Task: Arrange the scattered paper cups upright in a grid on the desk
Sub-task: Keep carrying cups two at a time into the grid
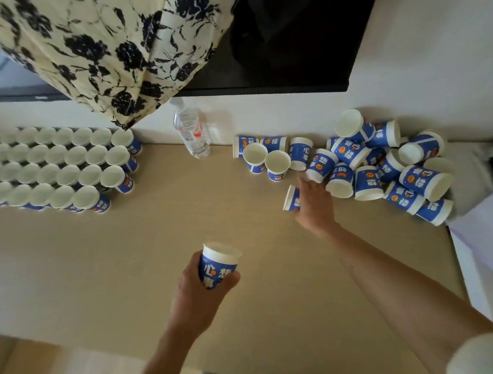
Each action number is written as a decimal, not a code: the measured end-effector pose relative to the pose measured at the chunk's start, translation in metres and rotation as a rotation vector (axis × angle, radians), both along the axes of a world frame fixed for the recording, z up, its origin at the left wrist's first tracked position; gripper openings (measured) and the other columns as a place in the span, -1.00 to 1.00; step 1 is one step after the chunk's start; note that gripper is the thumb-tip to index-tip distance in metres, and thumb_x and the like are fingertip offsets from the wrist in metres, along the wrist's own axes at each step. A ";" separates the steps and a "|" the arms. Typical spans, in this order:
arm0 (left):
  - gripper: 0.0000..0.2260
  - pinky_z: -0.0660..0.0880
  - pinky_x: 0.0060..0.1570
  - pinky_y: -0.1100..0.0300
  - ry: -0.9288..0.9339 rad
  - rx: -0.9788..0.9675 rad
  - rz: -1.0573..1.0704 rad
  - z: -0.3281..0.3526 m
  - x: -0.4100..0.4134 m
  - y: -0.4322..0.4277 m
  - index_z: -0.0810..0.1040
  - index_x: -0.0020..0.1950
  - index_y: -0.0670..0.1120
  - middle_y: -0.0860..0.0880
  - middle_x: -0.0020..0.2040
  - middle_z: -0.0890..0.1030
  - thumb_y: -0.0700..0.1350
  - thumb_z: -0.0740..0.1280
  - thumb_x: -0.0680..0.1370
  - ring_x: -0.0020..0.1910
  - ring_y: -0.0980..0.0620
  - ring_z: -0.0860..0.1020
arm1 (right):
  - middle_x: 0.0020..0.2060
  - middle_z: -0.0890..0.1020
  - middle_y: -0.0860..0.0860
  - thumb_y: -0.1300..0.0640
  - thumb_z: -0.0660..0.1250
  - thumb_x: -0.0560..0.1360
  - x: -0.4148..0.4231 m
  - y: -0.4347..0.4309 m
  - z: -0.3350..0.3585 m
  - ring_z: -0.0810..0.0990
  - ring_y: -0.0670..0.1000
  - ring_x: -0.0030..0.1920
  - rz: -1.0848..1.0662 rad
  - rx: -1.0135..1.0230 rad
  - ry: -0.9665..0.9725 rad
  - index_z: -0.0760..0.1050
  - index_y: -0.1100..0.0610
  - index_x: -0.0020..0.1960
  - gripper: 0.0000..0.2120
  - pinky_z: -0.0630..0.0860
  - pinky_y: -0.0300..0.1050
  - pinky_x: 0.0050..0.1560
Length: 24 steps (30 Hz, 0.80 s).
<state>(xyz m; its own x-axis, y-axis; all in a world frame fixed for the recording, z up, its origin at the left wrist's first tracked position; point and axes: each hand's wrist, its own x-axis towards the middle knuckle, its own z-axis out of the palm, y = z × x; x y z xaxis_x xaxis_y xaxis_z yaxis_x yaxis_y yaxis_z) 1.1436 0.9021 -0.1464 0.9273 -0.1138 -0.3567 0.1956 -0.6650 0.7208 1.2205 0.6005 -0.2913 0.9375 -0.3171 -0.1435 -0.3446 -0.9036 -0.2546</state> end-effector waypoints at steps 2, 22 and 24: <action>-0.72 0.54 -0.27 0.20 -0.003 0.013 0.032 -0.003 -0.008 0.010 0.51 -0.03 0.08 0.19 -0.17 0.64 -0.03 0.57 0.40 -0.27 0.16 0.61 | 0.30 0.50 0.14 0.02 0.52 0.39 -0.008 0.012 -0.007 0.48 0.19 0.30 -0.005 -0.027 0.025 0.27 0.14 0.46 -0.26 0.40 0.11 0.28; -0.51 0.52 -0.19 0.29 -0.248 -0.296 0.220 0.030 -0.006 0.149 0.53 0.15 0.05 0.18 -0.11 0.66 -0.21 0.62 0.31 -0.16 0.18 0.62 | 0.00 0.61 -0.15 0.21 0.60 0.26 -0.080 0.230 0.095 0.57 -0.30 -0.09 -0.250 0.930 -0.284 0.46 0.02 0.17 -0.45 0.48 -0.42 -0.17; -0.47 0.51 -0.18 0.29 -0.255 -0.312 0.238 0.029 -0.008 0.176 0.51 0.19 0.05 0.14 -0.07 0.67 -0.19 0.62 0.31 -0.14 0.19 0.62 | 0.01 0.62 -0.15 0.19 0.60 0.26 -0.084 0.259 0.100 0.59 -0.24 -0.05 -0.252 0.955 -0.299 0.46 0.00 0.16 -0.46 0.50 -0.36 -0.14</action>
